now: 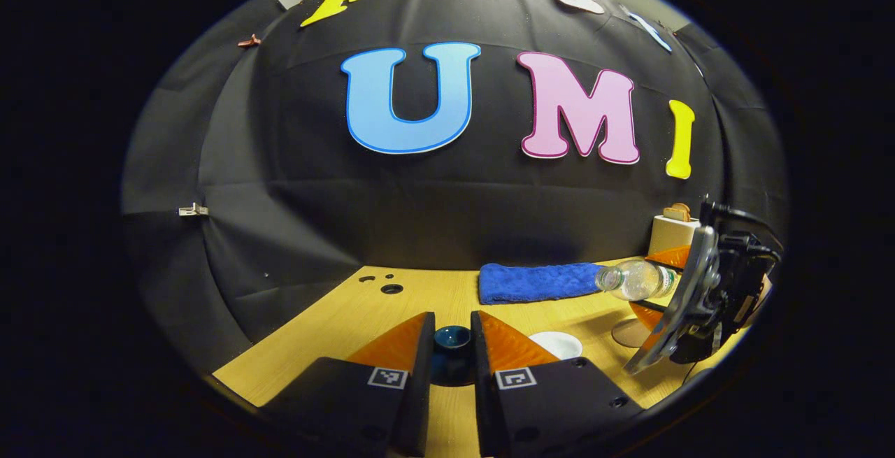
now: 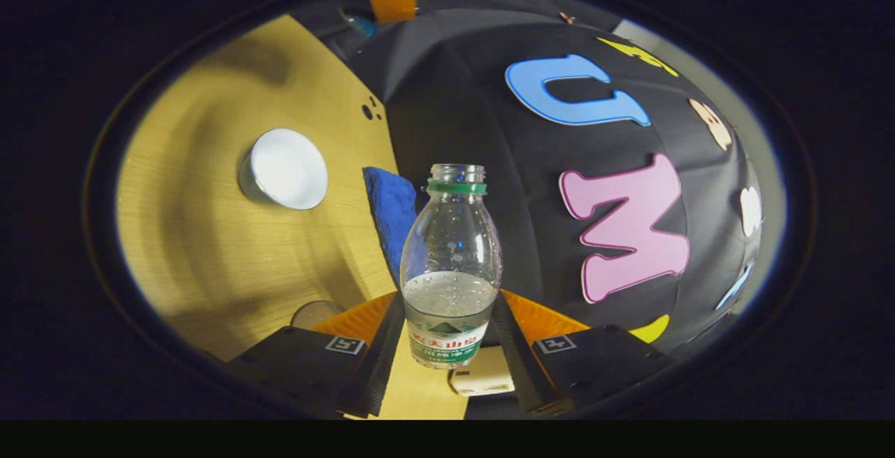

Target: Open the teacup lid with one hand, grasp the water bottle and pour water into the teacup with the other hand; after pouring, place the water bottle on the coaster and then close the teacup lid.

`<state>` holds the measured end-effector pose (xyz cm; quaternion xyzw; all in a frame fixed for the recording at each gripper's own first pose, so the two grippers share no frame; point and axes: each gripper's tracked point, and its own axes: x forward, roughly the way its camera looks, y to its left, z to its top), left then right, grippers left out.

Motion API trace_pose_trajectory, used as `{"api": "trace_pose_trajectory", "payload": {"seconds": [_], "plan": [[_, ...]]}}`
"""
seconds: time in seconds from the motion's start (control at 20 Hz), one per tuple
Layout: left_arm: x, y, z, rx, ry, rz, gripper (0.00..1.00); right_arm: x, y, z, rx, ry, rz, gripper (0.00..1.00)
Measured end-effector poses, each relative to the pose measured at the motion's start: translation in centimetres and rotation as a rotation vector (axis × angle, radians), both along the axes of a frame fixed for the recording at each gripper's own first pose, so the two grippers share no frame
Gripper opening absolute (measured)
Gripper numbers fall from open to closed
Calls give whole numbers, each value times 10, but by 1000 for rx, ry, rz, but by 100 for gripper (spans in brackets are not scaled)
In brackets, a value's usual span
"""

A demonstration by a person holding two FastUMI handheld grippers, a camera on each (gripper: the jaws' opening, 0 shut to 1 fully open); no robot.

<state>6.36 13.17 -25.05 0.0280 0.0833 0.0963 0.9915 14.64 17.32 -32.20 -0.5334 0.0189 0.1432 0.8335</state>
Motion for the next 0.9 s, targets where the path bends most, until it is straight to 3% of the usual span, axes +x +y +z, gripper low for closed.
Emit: {"api": "trace_pose_trajectory", "payload": {"seconds": [0.3, 0.5, 0.6, 0.65, 0.7, 0.75, 0.9], "plan": [[-4, 5, -3, -5, 1, 6, 27, 9, 12, -8, -162, -37, 44, 73], [-7, 8, -5, -11, 1, 9, 27, 12, 18, -9, -246, -72, 74, 73], [-8, 8, -6, -17, 3, 9, 35, 12, 19, -12, -274, -77, 80, 73], [-8, 8, -6, -20, 3, 9, 27, 11, 19, -13, -291, -81, 85, 73], [-9, 7, -7, -24, 3, 6, 31, 11, 19, -14, -309, -88, 91, 73], [-8, 6, -7, -28, 3, 3, 27, 10, 19, -15, -328, -94, 97, 73], [-10, 5, -10, -32, 4, -5, 31, 7, 21, -16, -368, -104, 121, 73]]}}
